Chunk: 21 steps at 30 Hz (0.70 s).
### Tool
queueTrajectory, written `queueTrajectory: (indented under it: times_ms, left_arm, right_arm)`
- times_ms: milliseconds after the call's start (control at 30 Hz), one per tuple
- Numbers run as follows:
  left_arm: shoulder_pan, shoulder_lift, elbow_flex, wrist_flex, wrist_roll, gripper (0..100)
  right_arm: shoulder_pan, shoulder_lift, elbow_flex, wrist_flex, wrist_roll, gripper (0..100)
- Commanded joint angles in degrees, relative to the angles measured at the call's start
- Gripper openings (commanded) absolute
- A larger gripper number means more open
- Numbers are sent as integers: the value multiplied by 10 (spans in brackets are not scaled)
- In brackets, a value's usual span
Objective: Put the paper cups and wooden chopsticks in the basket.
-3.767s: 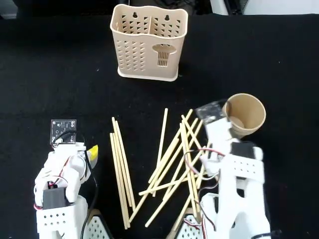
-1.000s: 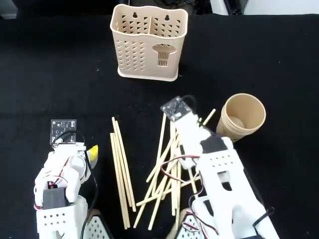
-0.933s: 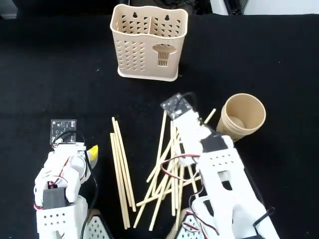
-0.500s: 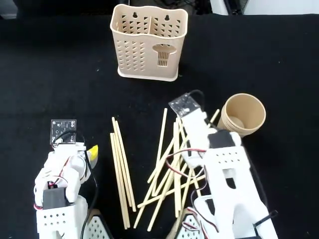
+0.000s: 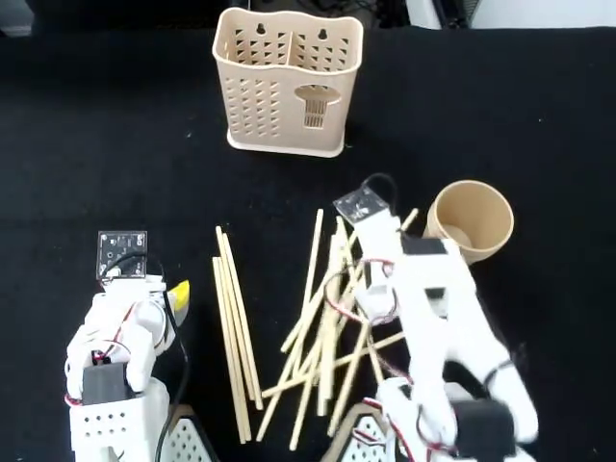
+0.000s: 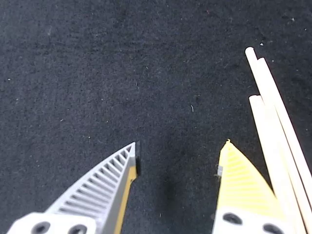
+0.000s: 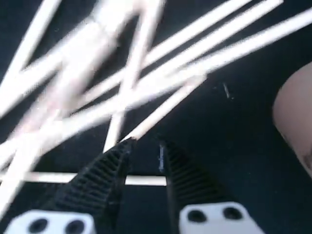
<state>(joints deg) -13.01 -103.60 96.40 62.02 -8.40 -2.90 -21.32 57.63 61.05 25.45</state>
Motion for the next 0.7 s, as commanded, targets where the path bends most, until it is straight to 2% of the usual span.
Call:
queueTrajectory:
  times_ms: [0,133,400,667]
  left_arm:
    - [8,-4,9,2,2,275]
    - [8,-4,9,1,2,275]
    - [8,-4,9,1,2,275]
    - [8,-4,9,1,2,275]
  right_arm:
    - [-4,51,-42,-19,-18,85]
    - [-42,57,-57,-18,-24,85]
    - [-114,57,-89,-19,-88,85]
    - [-122,57,-123,-10,-99,86]
